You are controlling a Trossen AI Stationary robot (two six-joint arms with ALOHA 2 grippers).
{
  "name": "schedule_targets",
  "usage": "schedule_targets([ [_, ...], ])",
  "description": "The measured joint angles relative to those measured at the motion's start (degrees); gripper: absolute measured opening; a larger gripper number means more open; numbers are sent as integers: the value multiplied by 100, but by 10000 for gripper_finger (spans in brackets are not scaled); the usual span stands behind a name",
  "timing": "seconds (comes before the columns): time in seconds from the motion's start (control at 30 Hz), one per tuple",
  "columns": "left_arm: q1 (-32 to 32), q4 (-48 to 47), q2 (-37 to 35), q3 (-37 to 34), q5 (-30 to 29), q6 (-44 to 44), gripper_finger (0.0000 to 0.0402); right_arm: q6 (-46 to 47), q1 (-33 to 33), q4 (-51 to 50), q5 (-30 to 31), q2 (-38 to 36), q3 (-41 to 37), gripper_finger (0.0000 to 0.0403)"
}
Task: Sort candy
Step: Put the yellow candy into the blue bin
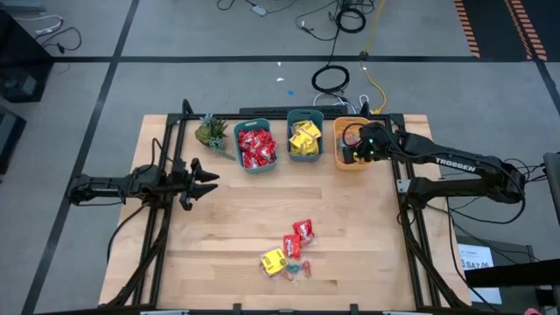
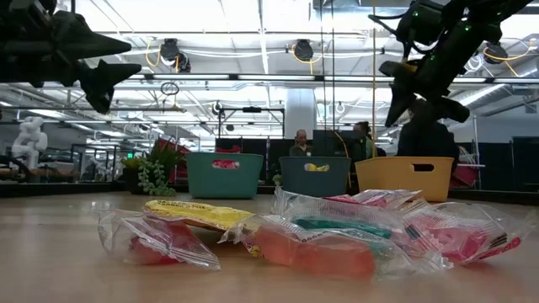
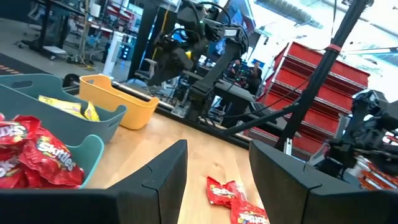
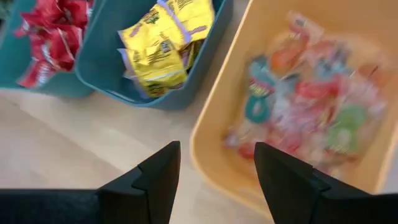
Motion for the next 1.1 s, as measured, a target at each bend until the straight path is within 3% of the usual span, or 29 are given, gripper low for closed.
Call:
schedule_targets([
  [0.27,0,-31,2,1,-26,1,183,1148,576,352,-111,-26,0,196],
  [0.47,-2,111,0,3,152,70,183,1834,1689,456,987,-26,210,196],
  [0.6,0,-10,4,64,144,751,183,2440,2283,430,1157,-23,234,196],
  [0.77,-2,-562,54,390,-385,1352,183,3012,3057,318,1175,-19,234,196],
  [0.97,-51,-1333,643,1101,-425,2029,183,3025,4365,243,2417,-19,234,196],
  [1.1,-205,-1673,1455,1609,-268,2555,182,3022,4965,-8,2338,119,234,196],
])
